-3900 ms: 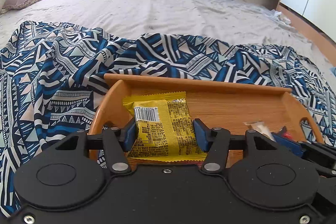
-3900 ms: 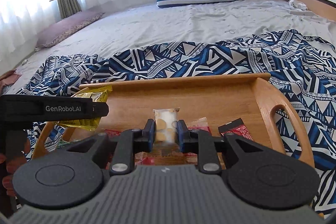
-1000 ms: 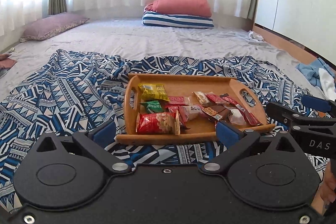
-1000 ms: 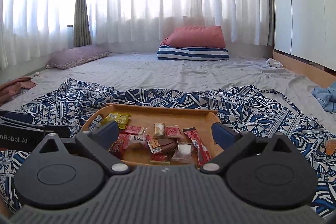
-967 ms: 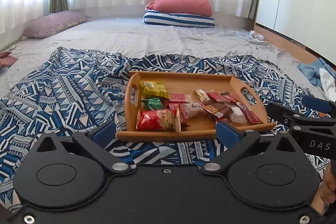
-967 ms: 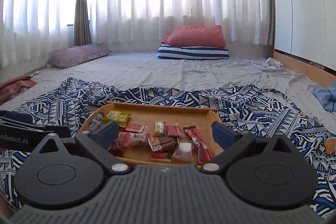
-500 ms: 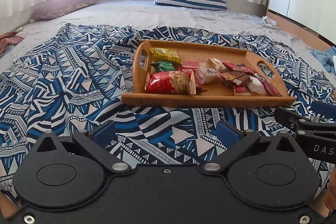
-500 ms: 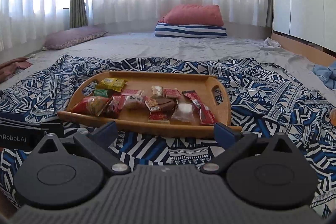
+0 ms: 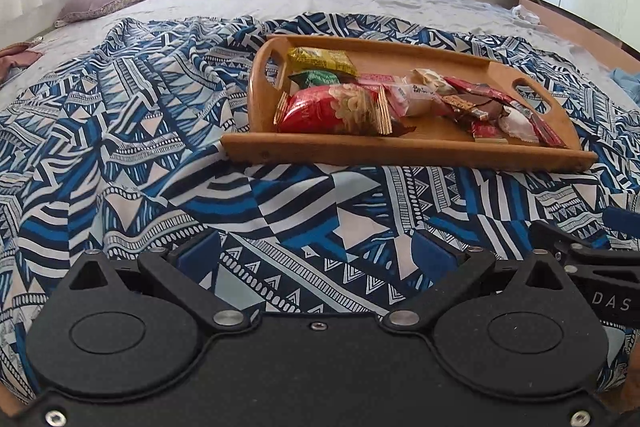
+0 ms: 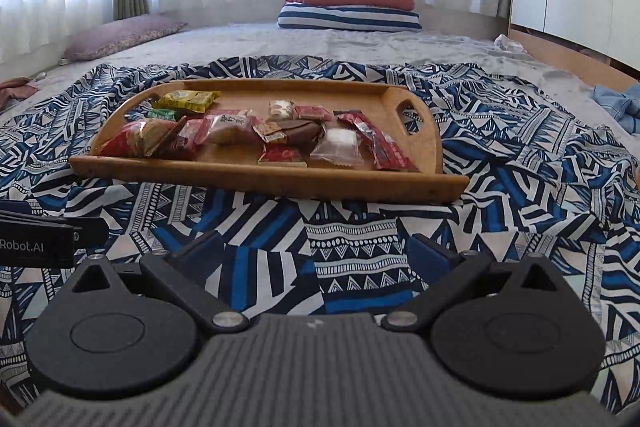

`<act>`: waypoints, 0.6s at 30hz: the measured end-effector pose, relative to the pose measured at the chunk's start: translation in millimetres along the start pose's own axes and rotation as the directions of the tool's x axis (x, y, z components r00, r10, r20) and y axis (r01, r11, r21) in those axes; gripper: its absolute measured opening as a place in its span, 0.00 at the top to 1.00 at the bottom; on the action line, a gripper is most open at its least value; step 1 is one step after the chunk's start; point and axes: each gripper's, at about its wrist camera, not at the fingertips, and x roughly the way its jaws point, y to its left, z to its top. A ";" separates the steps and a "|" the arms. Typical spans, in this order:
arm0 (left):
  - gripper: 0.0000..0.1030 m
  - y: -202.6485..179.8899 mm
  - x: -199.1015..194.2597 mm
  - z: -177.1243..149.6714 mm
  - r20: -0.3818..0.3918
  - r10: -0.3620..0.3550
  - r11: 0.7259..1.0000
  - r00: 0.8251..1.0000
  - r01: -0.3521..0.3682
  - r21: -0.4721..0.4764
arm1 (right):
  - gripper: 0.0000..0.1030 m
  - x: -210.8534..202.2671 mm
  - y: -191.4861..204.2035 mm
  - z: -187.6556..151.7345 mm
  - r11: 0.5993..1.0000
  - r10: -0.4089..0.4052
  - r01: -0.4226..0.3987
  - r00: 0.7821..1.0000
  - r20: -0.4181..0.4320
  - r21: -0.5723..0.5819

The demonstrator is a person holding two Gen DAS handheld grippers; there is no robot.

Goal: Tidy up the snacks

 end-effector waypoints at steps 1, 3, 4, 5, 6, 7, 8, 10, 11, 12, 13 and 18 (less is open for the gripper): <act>0.01 0.1 2.2 -0.8 -0.006 -0.001 1.000 1.000 0.001 -0.003 | 0.00 2.8 -0.2 -2.3 1.000 -0.004 0.004 1.000 -0.010 0.002; 0.01 0.9 5.9 -2.4 -0.011 -0.005 1.000 1.000 0.005 -0.008 | 0.00 7.8 -0.3 -6.6 1.000 -0.008 0.008 1.000 -0.029 0.008; 0.01 0.8 6.9 -3.0 -0.009 -0.004 1.000 1.000 0.004 -0.006 | 0.00 9.0 0.0 -9.0 1.000 -0.010 0.010 1.000 -0.029 0.008; 0.01 0.6 7.7 -3.5 -0.005 -0.003 1.000 1.000 0.003 -0.002 | 0.00 9.0 0.8 -10.1 1.000 -0.013 0.013 1.000 -0.024 0.003; 0.01 0.5 8.0 -3.7 -0.003 -0.002 1.000 1.000 0.002 0.002 | 0.00 9.4 2.4 -10.5 1.000 -0.017 0.017 1.000 -0.026 -0.006; 0.00 0.5 9.1 -4.0 -0.002 -0.003 1.000 1.000 0.003 0.004 | 0.00 10.1 3.1 -10.3 1.000 -0.018 0.018 0.999 -0.031 -0.013; 0.00 0.4 9.5 -4.4 -0.001 -0.003 1.000 1.000 0.003 0.004 | 0.00 11.2 3.4 -10.4 1.000 -0.017 0.016 0.999 -0.037 -0.017; 0.00 0.6 10.9 -5.1 0.003 -0.002 1.000 1.000 0.002 0.006 | 0.00 13.1 3.6 -9.6 1.000 -0.013 0.012 0.999 -0.050 -0.019; 0.00 0.6 11.5 -5.4 0.004 -0.001 1.000 1.000 0.001 0.008 | 0.00 13.9 3.3 -9.1 1.000 -0.012 0.011 0.998 -0.054 -0.016; 0.00 0.5 12.1 -5.6 0.006 -0.001 1.000 1.000 0.001 0.011 | 0.00 14.8 3.1 -8.6 1.000 -0.012 0.011 0.998 -0.059 -0.014; 0.00 0.6 12.6 -5.9 0.006 -0.002 1.000 1.000 0.002 0.013 | 0.00 15.7 3.0 -7.9 1.000 -0.013 0.012 0.998 -0.062 -0.013; 0.00 3.0 12.8 -7.5 0.011 -0.015 1.000 1.000 0.015 0.007 | 0.00 21.2 2.9 -5.5 1.000 -0.007 0.006 0.997 -0.081 -0.015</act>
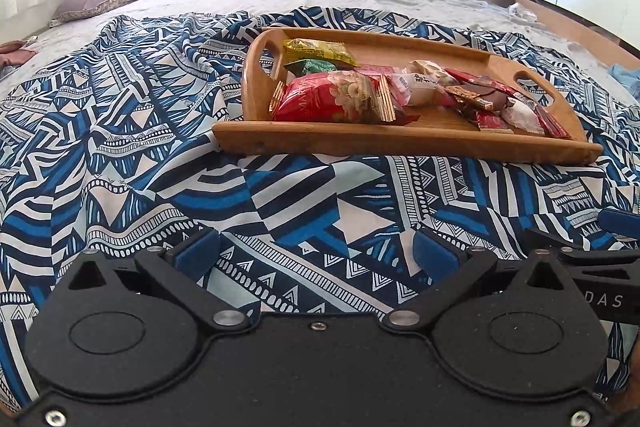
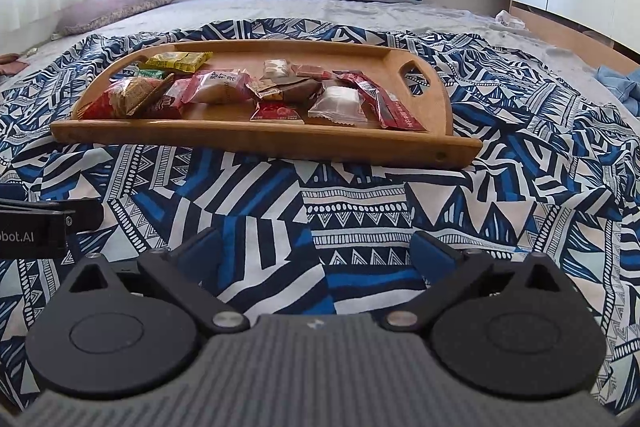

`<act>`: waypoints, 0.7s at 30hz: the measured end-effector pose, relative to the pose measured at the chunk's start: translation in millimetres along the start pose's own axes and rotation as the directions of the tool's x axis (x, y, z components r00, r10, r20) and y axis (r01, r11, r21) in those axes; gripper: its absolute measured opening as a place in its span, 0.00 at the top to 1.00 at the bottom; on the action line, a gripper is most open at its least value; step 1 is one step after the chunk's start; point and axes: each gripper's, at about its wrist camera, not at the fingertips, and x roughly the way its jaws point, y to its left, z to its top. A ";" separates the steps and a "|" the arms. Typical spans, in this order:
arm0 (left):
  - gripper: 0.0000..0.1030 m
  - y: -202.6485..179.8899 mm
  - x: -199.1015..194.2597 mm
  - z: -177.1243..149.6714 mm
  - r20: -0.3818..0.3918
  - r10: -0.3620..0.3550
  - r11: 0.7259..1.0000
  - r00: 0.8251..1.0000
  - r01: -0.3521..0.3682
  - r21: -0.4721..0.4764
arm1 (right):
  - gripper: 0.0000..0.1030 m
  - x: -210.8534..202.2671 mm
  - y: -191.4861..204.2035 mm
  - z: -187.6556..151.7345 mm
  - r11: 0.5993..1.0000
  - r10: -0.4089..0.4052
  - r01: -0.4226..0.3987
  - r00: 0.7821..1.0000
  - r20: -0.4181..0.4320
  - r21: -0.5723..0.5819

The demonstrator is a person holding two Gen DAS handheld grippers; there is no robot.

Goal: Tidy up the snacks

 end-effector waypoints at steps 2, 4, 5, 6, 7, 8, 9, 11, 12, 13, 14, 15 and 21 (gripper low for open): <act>0.00 0.2 0.0 0.0 0.001 0.000 1.000 1.000 0.000 -0.004 | 0.00 1.4 -1.4 0.5 1.000 0.007 -0.007 1.000 -0.002 0.007; 0.00 -0.2 0.1 0.1 0.002 0.002 1.000 1.000 -0.002 -0.003 | 0.00 2.0 -1.3 0.0 1.000 0.007 -0.007 1.000 0.002 0.004; 0.00 0.0 0.1 -0.1 0.002 0.001 1.000 1.000 -0.001 -0.004 | 0.00 2.0 -0.8 -0.4 1.000 0.006 -0.006 1.000 0.004 0.001; 0.00 0.0 0.0 0.1 0.002 0.001 1.000 1.000 -0.001 -0.005 | 0.00 2.2 -0.7 -0.6 1.000 0.006 -0.006 1.000 0.005 -0.001; 0.00 0.1 0.1 0.1 0.003 0.001 1.000 1.000 -0.001 -0.005 | 0.00 2.3 -0.8 -0.7 1.000 0.007 -0.007 1.000 0.004 0.000; 0.00 0.1 0.2 0.0 0.002 0.000 1.000 1.000 0.000 -0.005 | 0.00 2.4 -0.8 -0.5 1.000 0.009 -0.009 1.000 0.003 0.000; 0.00 0.2 0.2 -0.1 0.002 0.000 1.000 1.000 0.000 -0.005 | 0.00 2.6 -1.0 -0.4 1.000 0.010 -0.010 1.000 0.002 0.001; 0.00 0.2 0.3 -0.2 0.002 0.001 1.000 1.000 -0.001 -0.004 | 0.00 2.5 -1.1 -0.8 1.000 0.011 -0.011 1.000 0.004 0.000; 0.00 0.3 0.3 -0.2 0.002 0.001 1.000 1.000 -0.001 -0.004 | 0.00 2.4 -1.0 -1.0 1.000 0.010 -0.010 1.000 0.005 -0.001; 0.00 0.1 0.4 -0.2 0.002 0.001 1.000 1.000 -0.001 -0.002 | 0.00 2.2 -1.1 -1.2 1.000 0.011 -0.011 1.000 0.005 -0.002; 0.00 0.0 -0.1 -0.1 0.003 0.002 1.000 1.000 -0.002 -0.002 | 0.00 2.3 -1.2 -1.2 1.000 0.011 -0.011 1.000 0.005 -0.002; 0.00 0.0 0.0 -0.2 0.002 0.001 1.000 1.000 -0.001 -0.003 | 0.00 2.3 -1.3 -1.1 1.000 0.012 -0.012 1.000 0.005 -0.001; 0.00 -0.4 -0.8 -0.3 0.006 0.006 1.000 1.000 -0.006 -0.002 | 0.00 2.4 -1.4 -1.3 1.000 0.012 -0.012 1.000 0.005 -0.002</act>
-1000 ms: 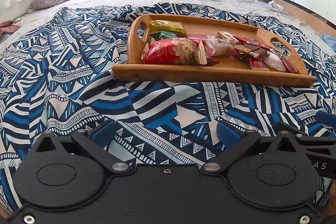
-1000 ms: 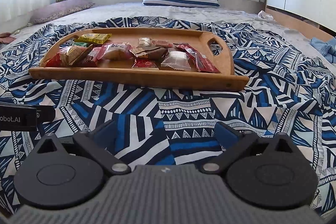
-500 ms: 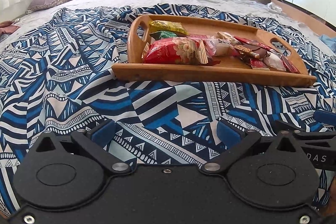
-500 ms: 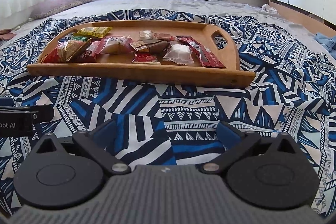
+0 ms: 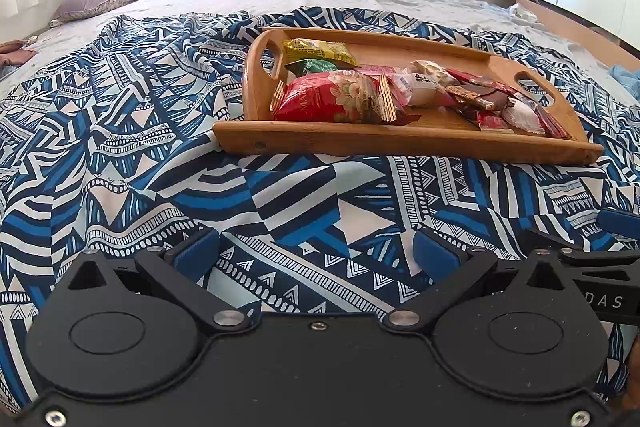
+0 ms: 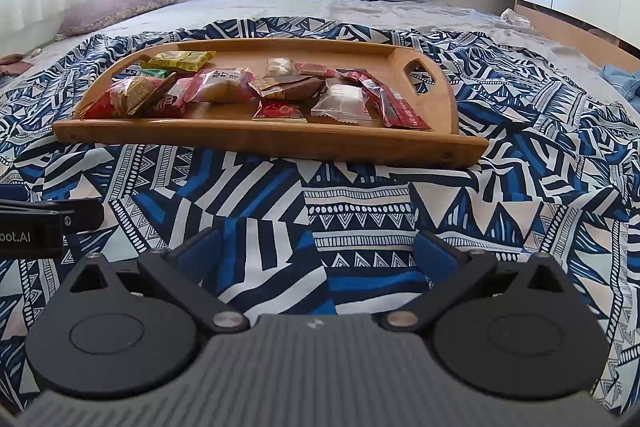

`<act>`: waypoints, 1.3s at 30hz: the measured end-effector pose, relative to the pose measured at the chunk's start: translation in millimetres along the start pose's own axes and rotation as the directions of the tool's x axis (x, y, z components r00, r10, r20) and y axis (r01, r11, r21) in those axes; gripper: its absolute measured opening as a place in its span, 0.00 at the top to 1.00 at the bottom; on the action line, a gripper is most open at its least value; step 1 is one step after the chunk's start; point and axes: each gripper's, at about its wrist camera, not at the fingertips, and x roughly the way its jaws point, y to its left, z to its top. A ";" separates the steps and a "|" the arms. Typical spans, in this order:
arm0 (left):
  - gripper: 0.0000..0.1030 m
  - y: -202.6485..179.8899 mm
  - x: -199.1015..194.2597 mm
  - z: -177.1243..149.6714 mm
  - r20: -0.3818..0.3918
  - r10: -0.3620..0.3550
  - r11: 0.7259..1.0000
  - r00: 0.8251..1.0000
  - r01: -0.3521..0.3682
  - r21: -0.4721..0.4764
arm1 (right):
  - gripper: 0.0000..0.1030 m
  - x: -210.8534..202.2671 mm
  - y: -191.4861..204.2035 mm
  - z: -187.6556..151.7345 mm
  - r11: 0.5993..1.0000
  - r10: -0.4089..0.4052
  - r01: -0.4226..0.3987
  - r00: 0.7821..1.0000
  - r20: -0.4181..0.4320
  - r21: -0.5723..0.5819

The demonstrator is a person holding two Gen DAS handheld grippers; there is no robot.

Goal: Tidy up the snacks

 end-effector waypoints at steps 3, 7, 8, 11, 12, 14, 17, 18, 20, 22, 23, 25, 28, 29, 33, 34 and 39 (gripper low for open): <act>0.00 0.0 0.2 -1.2 0.007 0.003 1.000 1.000 -0.003 0.002 | 0.00 0.0 -0.1 0.0 1.000 0.000 0.000 1.000 0.000 0.000; 0.00 -0.3 0.6 -1.6 0.007 0.006 1.000 1.000 -0.006 0.009 | 0.00 0.0 0.0 -0.2 1.000 0.000 0.000 1.000 0.000 0.000; 0.00 -0.6 0.8 -1.7 0.006 0.006 1.000 1.000 -0.006 0.009 | 0.00 0.0 0.0 -0.2 1.000 0.000 0.000 1.000 0.000 -0.001; 0.00 -0.9 1.2 -1.8 0.003 0.008 1.000 1.000 -0.008 0.011 | 0.00 -0.1 0.0 -0.3 1.000 0.000 0.000 1.000 0.000 0.000; 0.00 -0.7 1.4 -1.8 0.003 0.008 1.000 1.000 -0.008 0.012 | 0.00 -0.1 0.1 -0.4 1.000 0.000 0.000 1.000 0.001 0.000; 0.00 -0.9 1.4 -1.6 0.004 0.007 1.000 1.000 -0.008 0.011 | 0.00 -0.1 0.0 -0.4 1.000 0.000 0.000 1.000 0.001 0.000; 0.00 -1.0 1.7 -1.4 0.004 0.008 1.000 1.000 -0.008 0.011 | 0.00 -0.1 0.1 -0.4 1.000 0.000 0.000 1.000 0.001 -0.001; 0.00 -1.0 1.5 -1.6 0.003 0.007 1.000 1.000 -0.007 0.011 | 0.00 0.0 0.0 -0.3 1.000 0.000 0.000 1.000 0.001 -0.001; 0.00 -1.0 1.8 -1.5 0.003 0.007 1.000 1.000 -0.007 0.010 | 0.00 -0.1 0.1 -0.5 1.000 0.000 0.000 1.000 0.001 0.000; 0.00 -1.2 1.9 -1.5 0.003 0.008 1.000 1.000 -0.008 0.011 | 0.00 0.0 0.1 -0.5 1.000 0.000 0.000 1.000 0.001 0.000; 0.00 -1.2 1.6 -1.5 0.003 0.008 1.000 1.000 -0.008 0.011 | 0.00 0.0 0.1 -0.5 1.000 0.000 0.000 1.000 0.001 0.000; 0.00 -1.1 2.0 -1.4 0.003 0.008 1.000 1.000 -0.008 0.011 | 0.00 0.0 0.2 -0.6 1.000 0.000 0.000 1.000 0.001 0.000; 0.00 -1.1 2.0 -1.5 0.003 0.008 1.000 1.000 -0.008 0.011 | 0.00 0.0 0.2 -0.6 1.000 0.000 0.000 1.000 0.001 0.000; 0.00 -1.2 1.7 -1.6 0.003 0.007 1.000 1.000 -0.007 0.011 | 0.00 0.0 0.2 -0.6 1.000 0.000 0.000 1.000 0.001 -0.001; 0.00 -1.2 1.7 -1.6 0.003 0.007 1.000 1.000 -0.007 0.011 | 0.00 0.0 0.2 -0.8 1.000 0.000 0.000 1.000 0.001 -0.001; 0.00 -1.2 1.8 -1.6 0.004 0.008 1.000 1.000 -0.008 0.011 | 0.00 0.0 0.1 -0.8 1.000 0.000 0.000 1.000 0.001 0.000; 0.00 -1.2 1.6 -1.8 0.003 0.008 1.000 1.000 -0.008 0.012 | 0.00 0.0 0.0 -0.9 1.000 0.000 0.000 1.000 0.001 0.000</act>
